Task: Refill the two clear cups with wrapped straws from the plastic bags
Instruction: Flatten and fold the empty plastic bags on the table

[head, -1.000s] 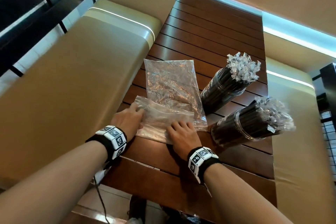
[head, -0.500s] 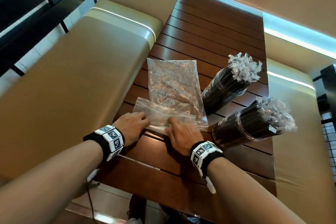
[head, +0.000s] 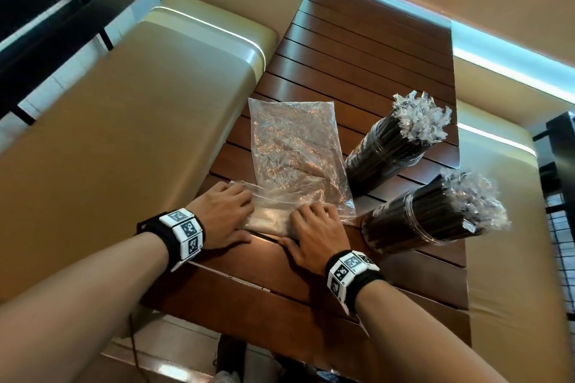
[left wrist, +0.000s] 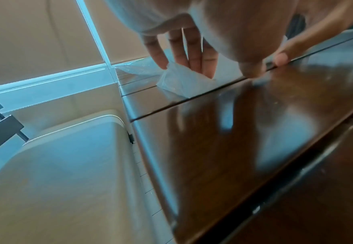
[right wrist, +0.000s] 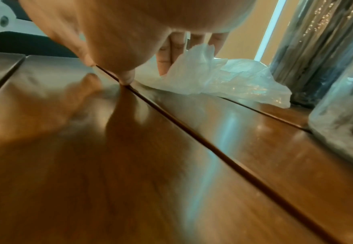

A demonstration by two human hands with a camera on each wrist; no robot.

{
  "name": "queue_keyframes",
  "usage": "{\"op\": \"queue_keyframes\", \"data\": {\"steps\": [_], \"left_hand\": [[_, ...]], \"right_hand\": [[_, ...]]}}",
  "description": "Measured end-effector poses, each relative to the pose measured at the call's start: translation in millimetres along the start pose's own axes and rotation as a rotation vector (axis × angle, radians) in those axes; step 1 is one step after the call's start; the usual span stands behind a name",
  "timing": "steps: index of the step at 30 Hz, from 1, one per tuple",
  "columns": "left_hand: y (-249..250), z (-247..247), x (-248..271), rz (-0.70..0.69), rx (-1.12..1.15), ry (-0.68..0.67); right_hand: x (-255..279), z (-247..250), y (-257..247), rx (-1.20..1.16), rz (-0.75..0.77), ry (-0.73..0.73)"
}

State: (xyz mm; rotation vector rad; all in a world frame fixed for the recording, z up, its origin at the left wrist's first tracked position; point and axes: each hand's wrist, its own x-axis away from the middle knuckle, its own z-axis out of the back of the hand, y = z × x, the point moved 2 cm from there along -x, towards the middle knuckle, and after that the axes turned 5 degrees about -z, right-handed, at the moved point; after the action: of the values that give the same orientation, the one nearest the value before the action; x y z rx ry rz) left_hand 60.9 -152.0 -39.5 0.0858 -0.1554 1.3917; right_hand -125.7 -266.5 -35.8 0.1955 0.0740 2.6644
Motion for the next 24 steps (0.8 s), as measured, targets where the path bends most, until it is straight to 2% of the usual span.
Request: {"op": "queue_keyframes", "data": {"steps": [1,6,9,12,14,15,18,20,22,24], "left_hand": [[-1,2,2,-0.009,-0.003,-0.034],[3,7,-1,0.019,-0.024,-0.043],[3,14,-8,0.08,0.089,-0.075],[1,19,-15,0.3,0.255,-0.111],[-2,18,-17,0.44,0.3,-0.11],[-1,18,-18,0.457,0.255,-0.074],[5,11,-18,0.376,0.01,0.013],[13,10,-18,0.269,-0.026,0.102],[17,13,-13,0.182,0.029,0.17],[16,17,-6,0.166,0.095,0.222]], "right_hand": [[0,0,-1,0.003,0.015,0.012],[2,1,-7,0.01,0.013,0.02],[0,-1,-8,-0.018,0.002,0.053],[-6,5,-3,-0.299,-0.057,0.081],[-11,6,4,-0.482,-0.194,0.01],[-14,4,7,-0.519,-0.252,0.002],[-17,-4,6,-0.291,-0.24,-0.085],[-13,-3,3,-0.207,-0.224,-0.113],[-10,-2,6,-0.269,-0.251,-0.116],[-9,3,10,-0.477,-0.253,-0.11]]}}
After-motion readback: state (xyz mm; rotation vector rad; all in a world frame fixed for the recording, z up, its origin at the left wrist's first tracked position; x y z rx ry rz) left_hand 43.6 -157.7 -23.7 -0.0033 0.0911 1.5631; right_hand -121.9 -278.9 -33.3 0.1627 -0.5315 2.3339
